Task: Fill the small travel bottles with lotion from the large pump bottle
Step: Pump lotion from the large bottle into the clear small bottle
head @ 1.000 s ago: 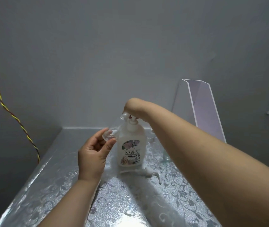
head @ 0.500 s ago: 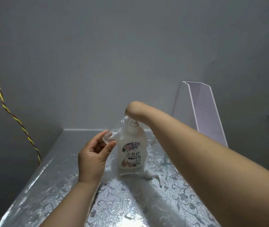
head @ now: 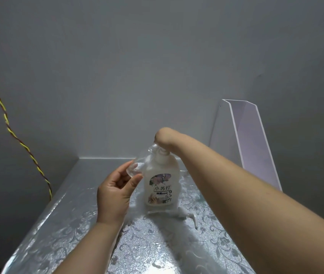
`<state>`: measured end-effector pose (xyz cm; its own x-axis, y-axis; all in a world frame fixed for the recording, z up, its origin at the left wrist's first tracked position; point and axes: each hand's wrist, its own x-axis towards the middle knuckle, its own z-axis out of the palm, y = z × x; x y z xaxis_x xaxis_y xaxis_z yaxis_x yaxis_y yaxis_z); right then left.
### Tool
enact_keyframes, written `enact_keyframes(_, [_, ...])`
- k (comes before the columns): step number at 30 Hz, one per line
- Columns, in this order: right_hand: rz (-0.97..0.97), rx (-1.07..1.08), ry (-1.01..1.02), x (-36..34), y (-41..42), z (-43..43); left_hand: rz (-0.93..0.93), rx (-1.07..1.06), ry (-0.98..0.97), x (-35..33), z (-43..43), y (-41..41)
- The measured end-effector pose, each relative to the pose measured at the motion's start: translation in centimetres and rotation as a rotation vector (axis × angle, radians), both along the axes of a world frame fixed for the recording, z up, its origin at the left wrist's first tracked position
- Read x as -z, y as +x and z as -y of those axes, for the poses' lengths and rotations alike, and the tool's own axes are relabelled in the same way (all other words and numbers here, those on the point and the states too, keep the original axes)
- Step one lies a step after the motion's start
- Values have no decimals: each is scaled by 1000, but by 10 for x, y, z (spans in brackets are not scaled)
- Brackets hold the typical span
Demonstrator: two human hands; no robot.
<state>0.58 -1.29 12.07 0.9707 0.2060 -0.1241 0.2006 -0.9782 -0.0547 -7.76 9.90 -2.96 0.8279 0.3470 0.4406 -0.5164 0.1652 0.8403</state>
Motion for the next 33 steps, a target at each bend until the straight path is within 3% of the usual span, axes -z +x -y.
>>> enact_keyframes(3, [13,-62,-88,-4,-3,1,2,-3,10,0,-1,-1])
enact_keyframes(10, [69,-81,101,-17,-10,5,20,2,-18,-5,4,-1])
enact_keyframes(18, [-7,-20,-24,-2,3,-1,15,13,7,1,3,-1])
enact_keyframes(30, [11,-37,300,-13,-18,9,29,-57,115,-1,0,-1])
enact_keyframes(33, [-17,-8,286,-13,-16,5,38,-110,164,-3,0,-3])
